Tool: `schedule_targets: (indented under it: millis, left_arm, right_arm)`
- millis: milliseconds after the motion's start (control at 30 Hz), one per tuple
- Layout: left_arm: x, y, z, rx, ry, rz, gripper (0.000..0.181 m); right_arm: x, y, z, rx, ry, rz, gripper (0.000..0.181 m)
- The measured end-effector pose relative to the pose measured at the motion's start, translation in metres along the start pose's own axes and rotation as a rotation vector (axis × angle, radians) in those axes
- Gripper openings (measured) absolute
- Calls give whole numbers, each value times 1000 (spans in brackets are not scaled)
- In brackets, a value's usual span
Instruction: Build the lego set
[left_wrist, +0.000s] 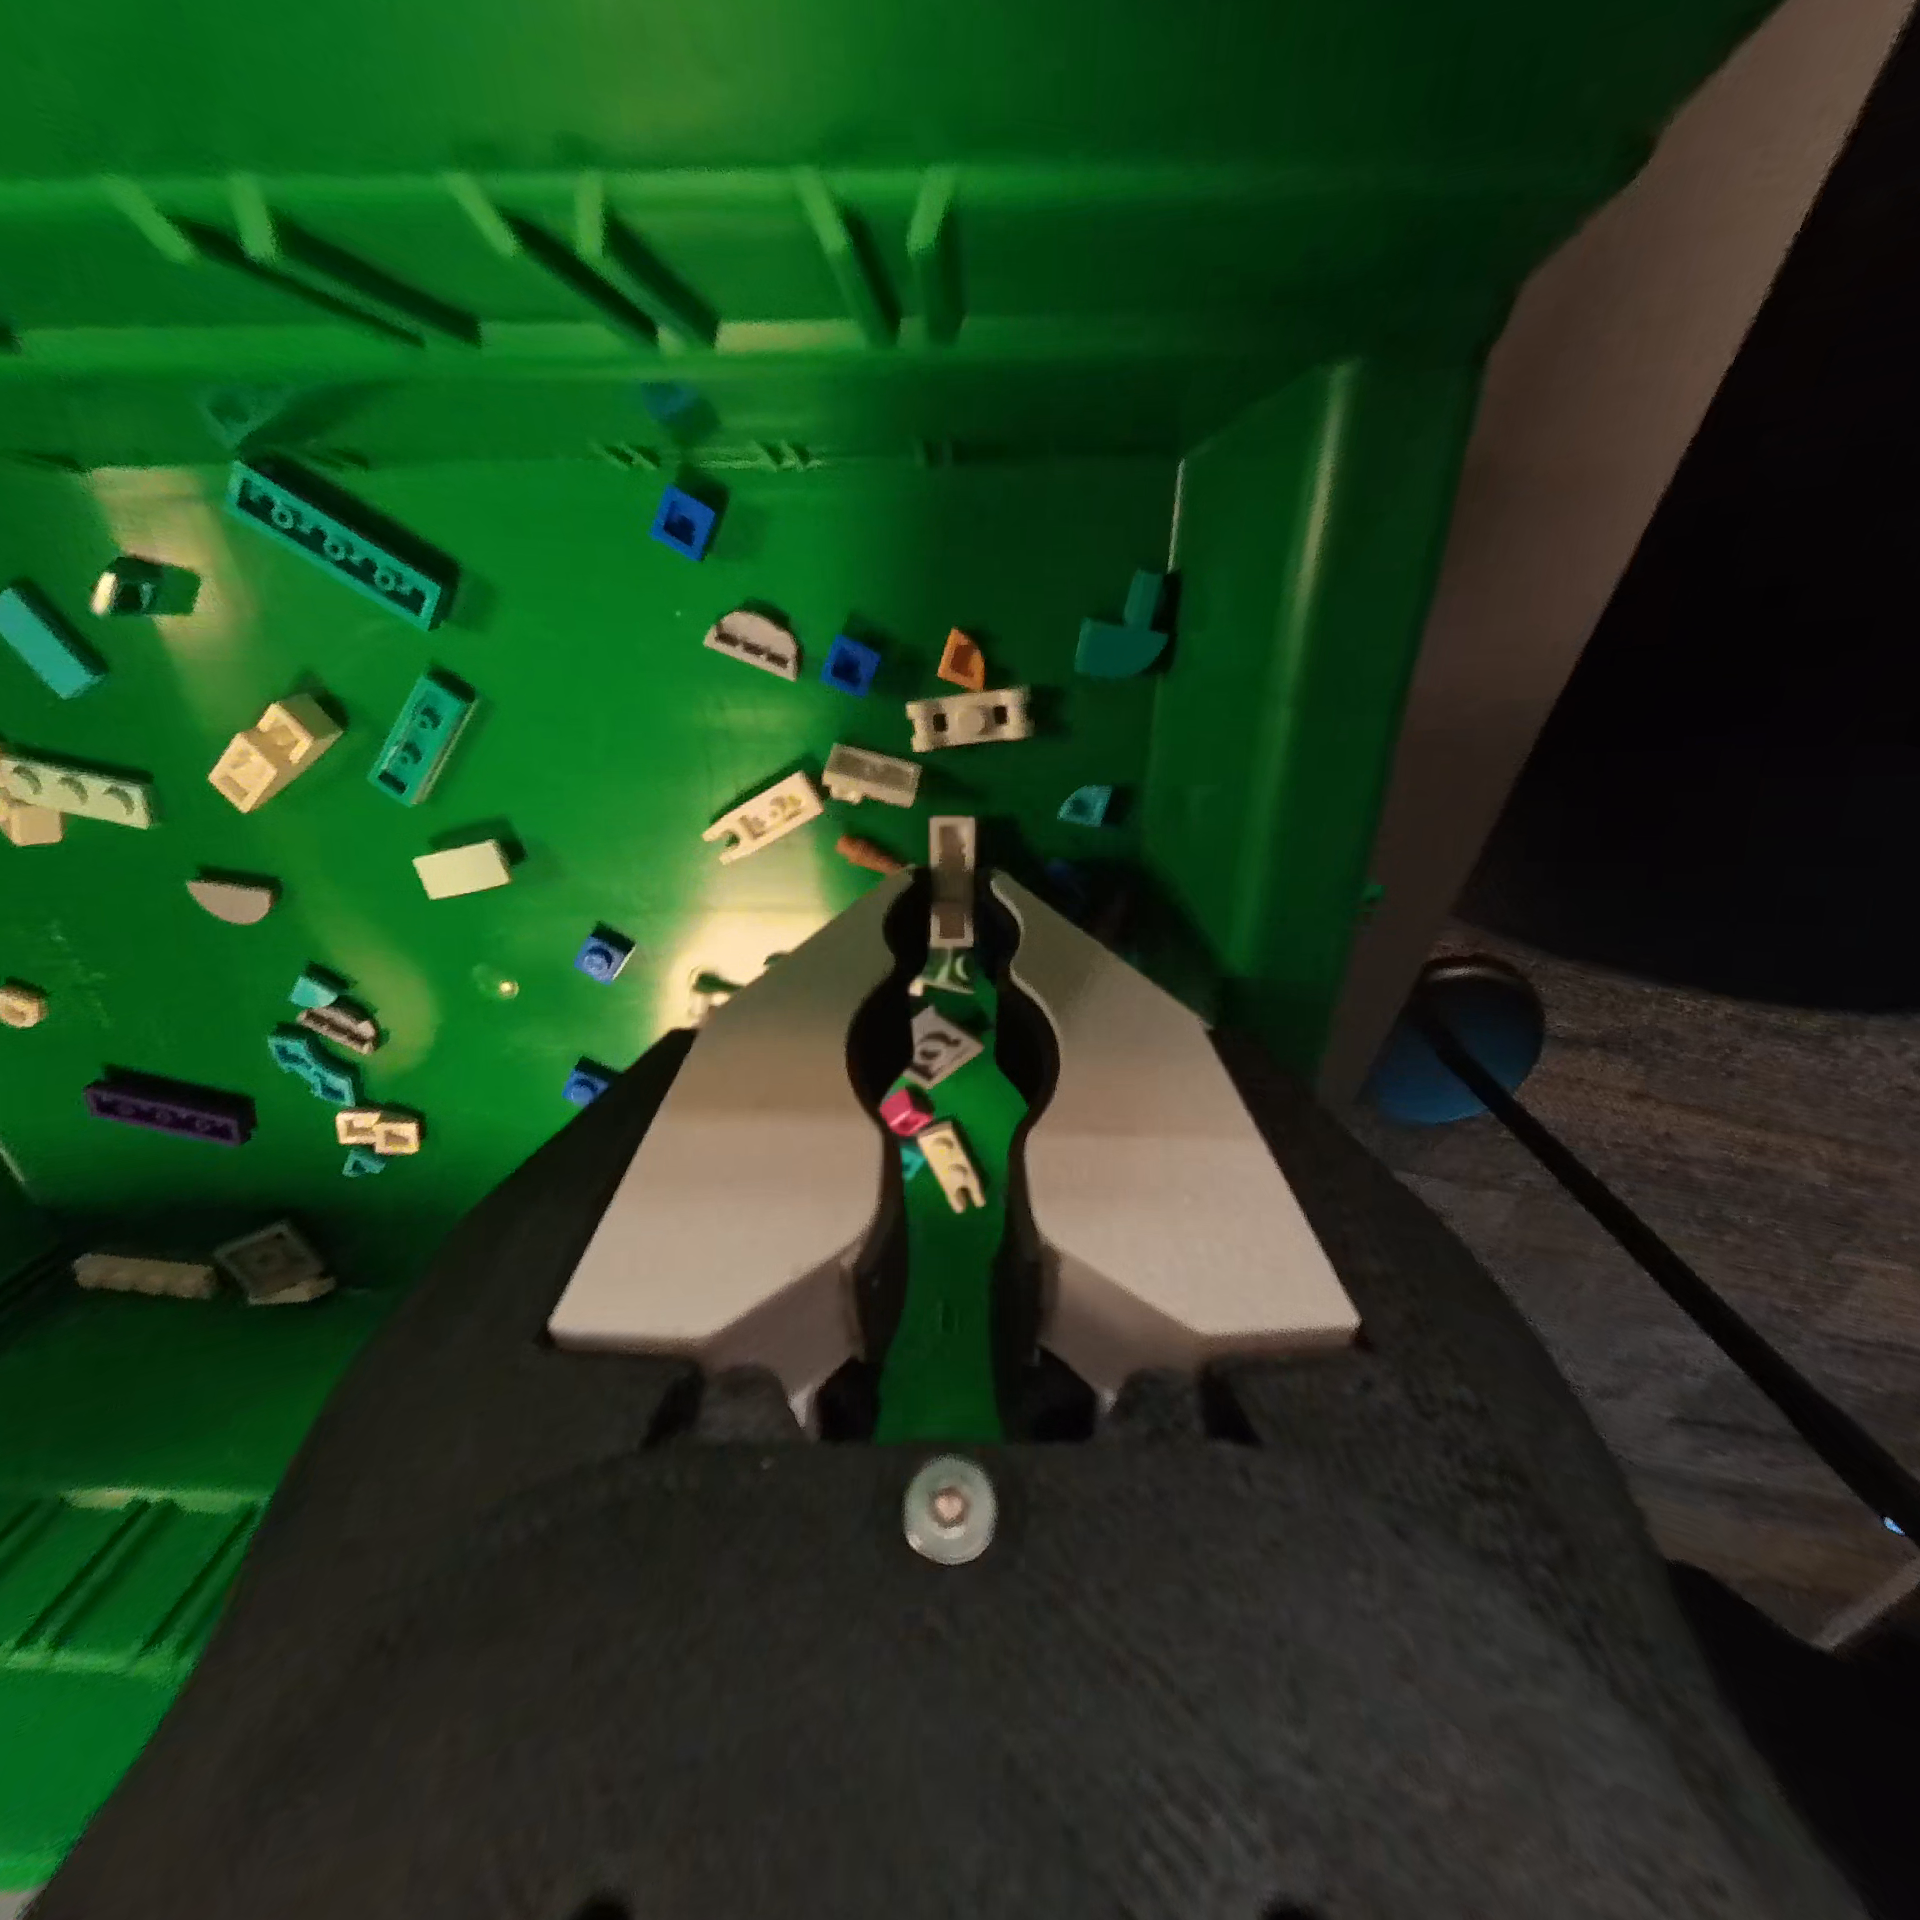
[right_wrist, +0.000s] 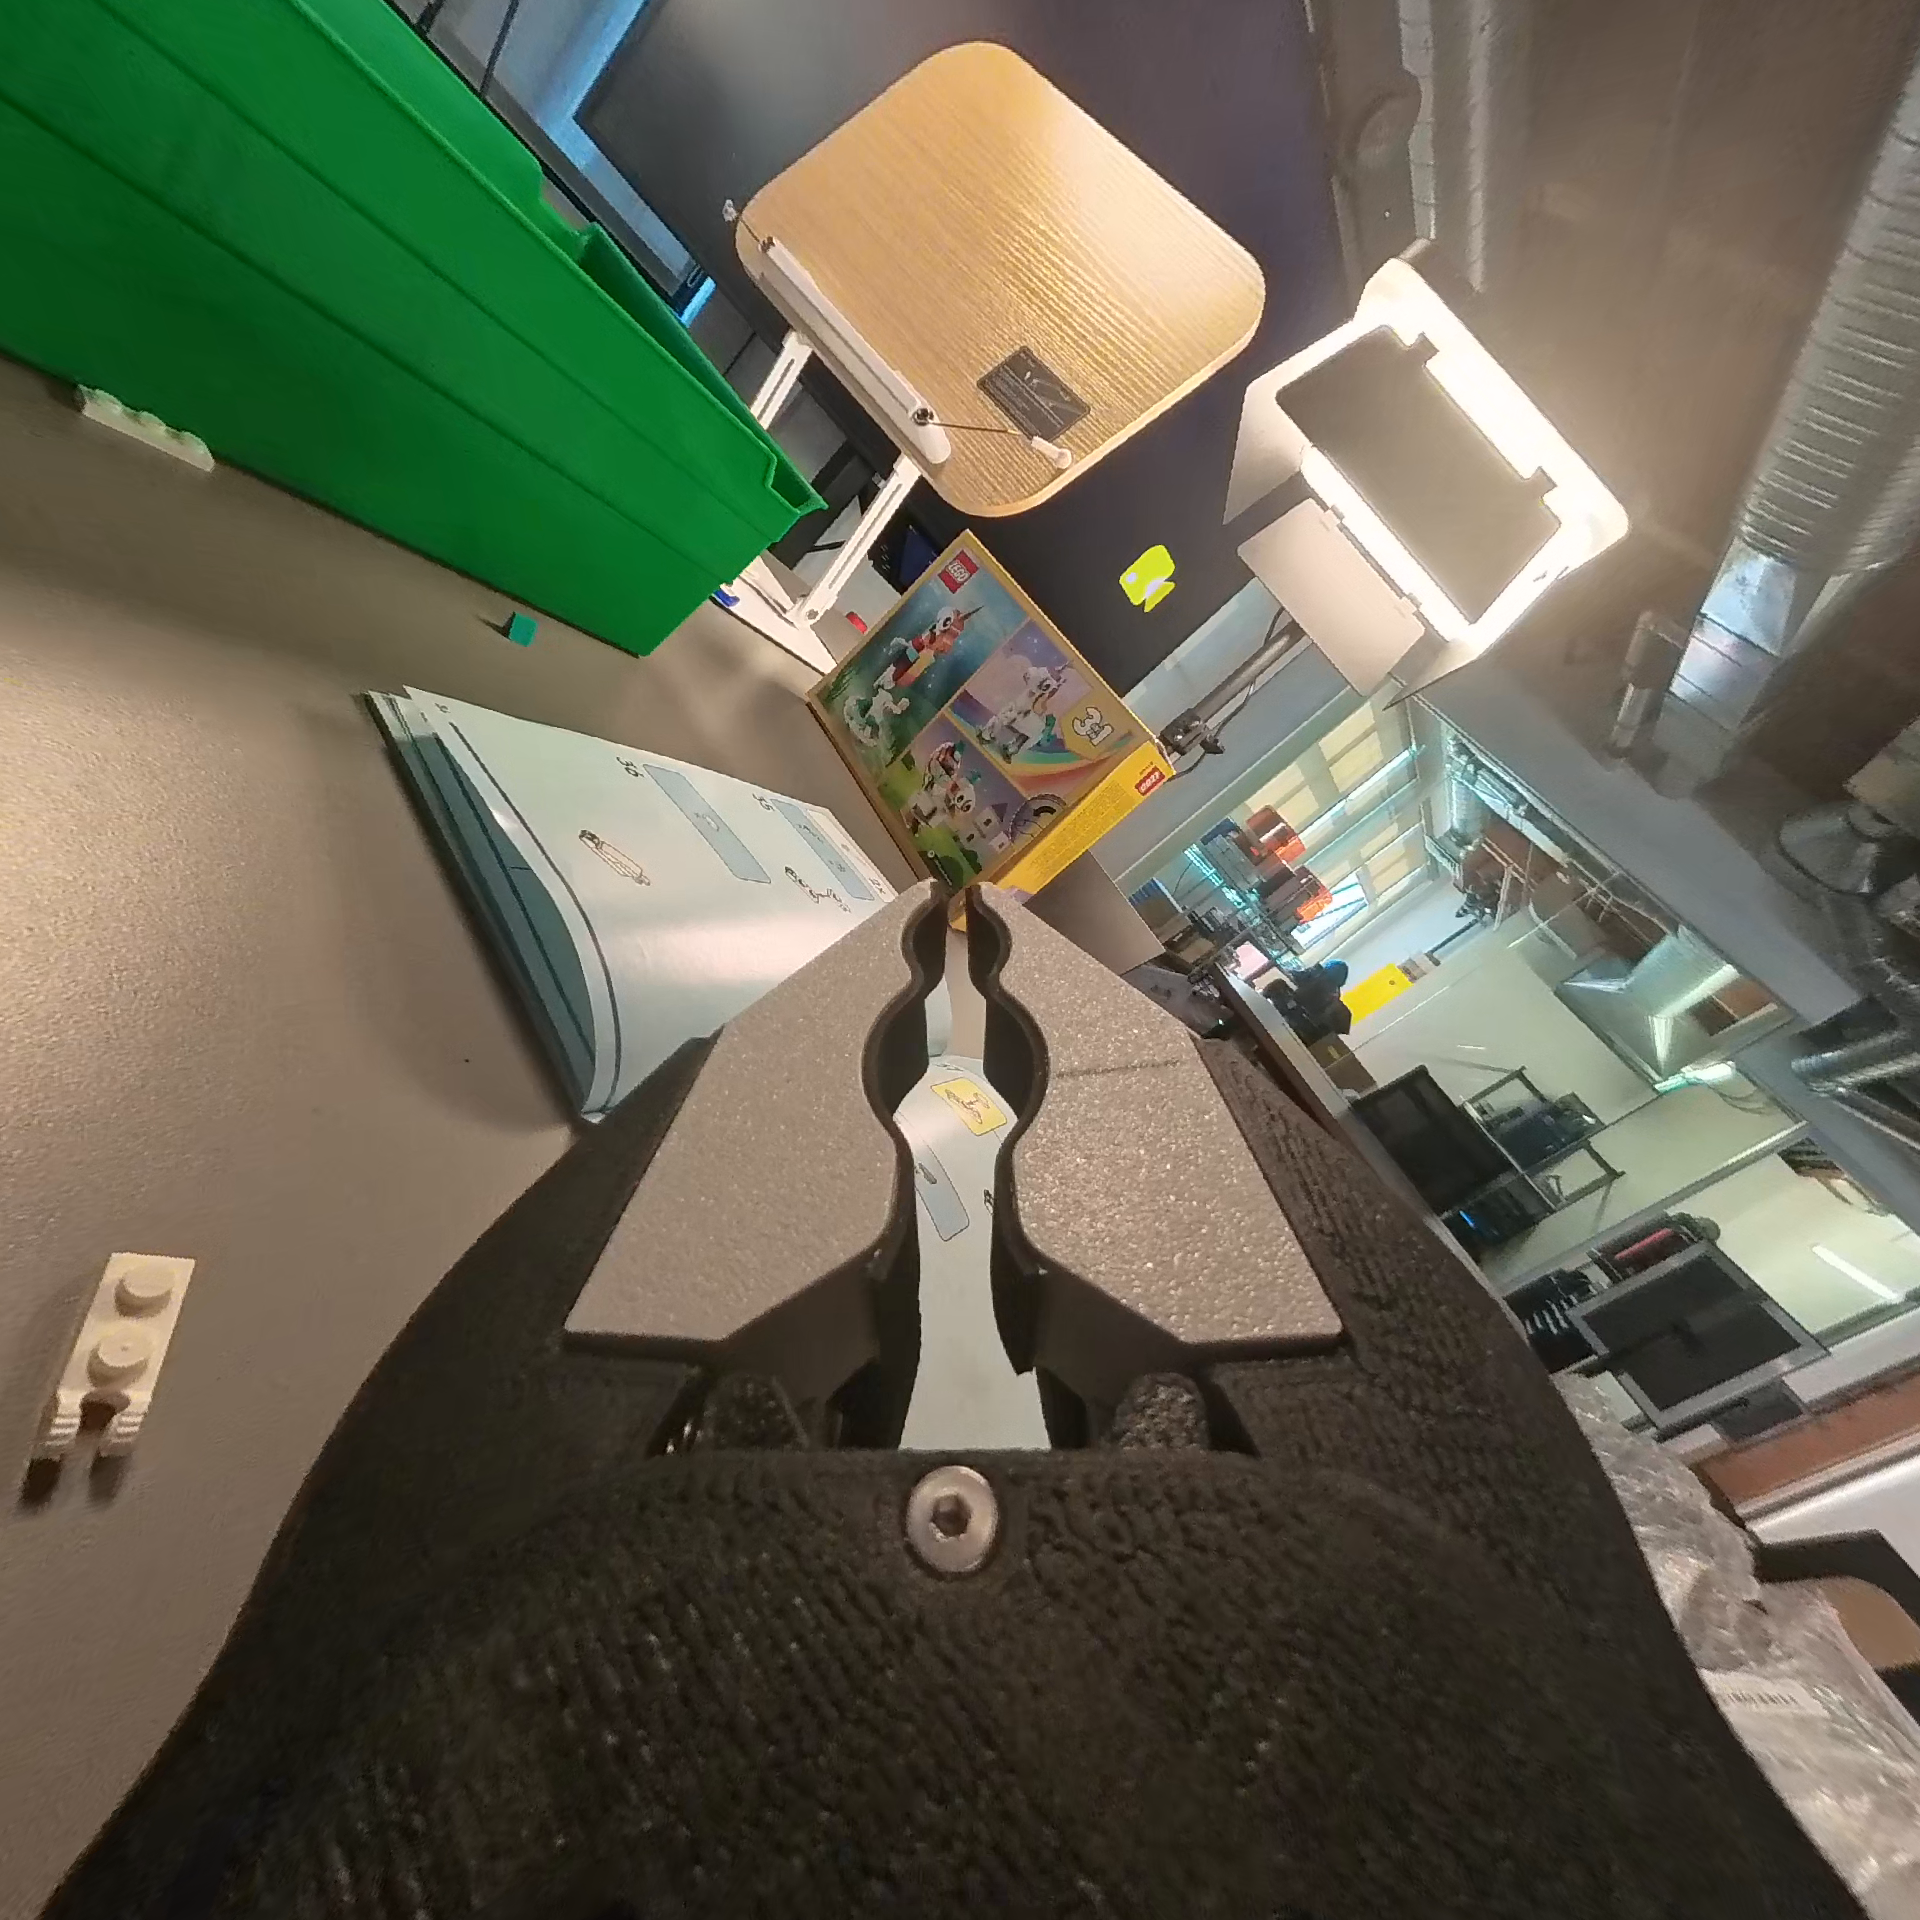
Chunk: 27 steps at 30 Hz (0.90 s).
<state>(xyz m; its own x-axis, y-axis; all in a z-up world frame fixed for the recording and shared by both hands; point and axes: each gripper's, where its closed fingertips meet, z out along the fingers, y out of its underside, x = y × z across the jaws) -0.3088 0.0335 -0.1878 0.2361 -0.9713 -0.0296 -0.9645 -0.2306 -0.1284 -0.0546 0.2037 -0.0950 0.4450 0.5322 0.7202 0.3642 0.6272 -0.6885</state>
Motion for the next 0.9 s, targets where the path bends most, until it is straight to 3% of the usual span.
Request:
schedule_targets:
  millis: [100,167,233,333,433,567,733,800,900]
  left_arm:
    - [-24,-3,-12,105,-140,-96,8]
    - [-50,-12,-33,275,-265,-263,8]
    - [-67,-24,-58,512,-284,-486,8]
    - [-70,-32,-81,783,-52,-769,8]
    - [-70,-40,-100,973,206,-923,8]
    - [-71,-44,-111,1046,324,-972,8]
    - [-68,-53,-115,1034,304,-936,8]
    - [-67,-59,-118,1015,225,-902,8]
    - [-69,-69,-120,929,-56,-781,8]
  right_arm:
    - [0,0,0,3,1,5,1]
    - [1,-1,0,5,2,9,1]
    - [1,-1,-1,6,4,13,1]
    - [2,-1,-1,7,4,17,1]
    - [1,-1,-1,8,3,15,1]
    - [1,-2,-1,11,2,15,1]
    - [2,-2,-1,12,3,18,1]
    - [1,-2,-2,13,3,17,1]
    - [1,-2,-2,17,2,18,1]
